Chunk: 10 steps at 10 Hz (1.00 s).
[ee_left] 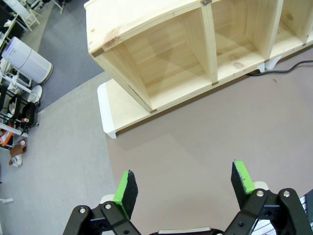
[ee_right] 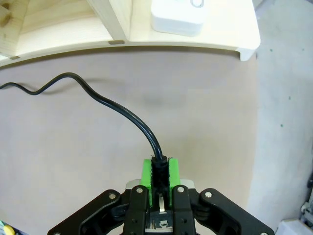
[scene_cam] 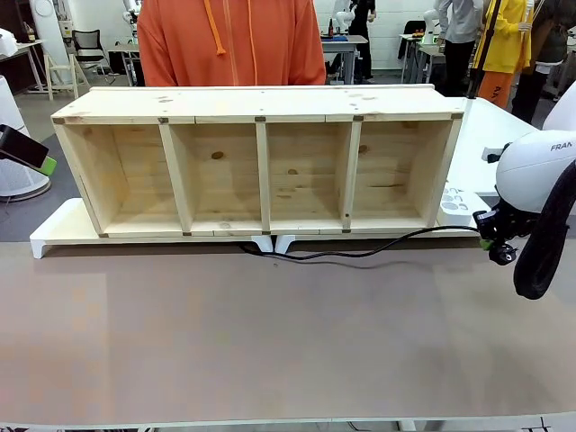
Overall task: Perform cable management.
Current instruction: Pull the grasped Power Cable to the location of the Power Strip.
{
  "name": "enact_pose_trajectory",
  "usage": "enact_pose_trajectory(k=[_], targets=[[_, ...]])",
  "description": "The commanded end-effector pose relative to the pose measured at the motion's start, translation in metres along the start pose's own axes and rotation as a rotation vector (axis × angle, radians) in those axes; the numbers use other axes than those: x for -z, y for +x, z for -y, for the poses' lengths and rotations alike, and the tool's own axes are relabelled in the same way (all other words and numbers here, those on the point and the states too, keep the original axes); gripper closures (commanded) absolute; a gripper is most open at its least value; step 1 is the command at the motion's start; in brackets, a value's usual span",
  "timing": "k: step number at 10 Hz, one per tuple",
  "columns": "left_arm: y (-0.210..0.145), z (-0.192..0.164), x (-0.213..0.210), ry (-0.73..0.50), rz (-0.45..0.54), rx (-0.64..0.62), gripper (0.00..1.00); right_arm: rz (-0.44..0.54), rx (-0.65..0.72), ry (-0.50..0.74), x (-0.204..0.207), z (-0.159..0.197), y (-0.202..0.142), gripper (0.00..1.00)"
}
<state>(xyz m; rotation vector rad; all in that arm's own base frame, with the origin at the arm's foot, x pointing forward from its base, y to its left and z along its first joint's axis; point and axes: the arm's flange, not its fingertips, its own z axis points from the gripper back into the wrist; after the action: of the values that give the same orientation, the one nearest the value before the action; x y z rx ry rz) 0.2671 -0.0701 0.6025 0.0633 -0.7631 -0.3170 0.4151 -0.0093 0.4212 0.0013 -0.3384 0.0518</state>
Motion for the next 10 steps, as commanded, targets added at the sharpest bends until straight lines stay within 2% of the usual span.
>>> enact_pose_trajectory(k=[1, 5, 6, 10], targets=[[-0.001, -0.001, -0.001, -0.002, -0.006, 0.004, 0.00, -0.002, 0.007, 0.009, 0.001, 0.002, 0.000, 0.84], [-0.001, -0.001, -0.001, -0.002, -0.006, 0.004, 0.00, 0.000, 0.003, 0.001, 0.000, 0.001, 0.000, 0.84], [-0.001, -0.001, -0.001, -0.002, -0.006, 0.004, 0.00, 0.014, 0.029, -0.002, -0.008, 0.017, 0.016, 0.84], [-0.001, -0.001, -0.001, -0.002, -0.006, 0.004, 0.00, 0.128, 0.048, -0.100, -0.059, 0.038, 0.035, 0.84]])
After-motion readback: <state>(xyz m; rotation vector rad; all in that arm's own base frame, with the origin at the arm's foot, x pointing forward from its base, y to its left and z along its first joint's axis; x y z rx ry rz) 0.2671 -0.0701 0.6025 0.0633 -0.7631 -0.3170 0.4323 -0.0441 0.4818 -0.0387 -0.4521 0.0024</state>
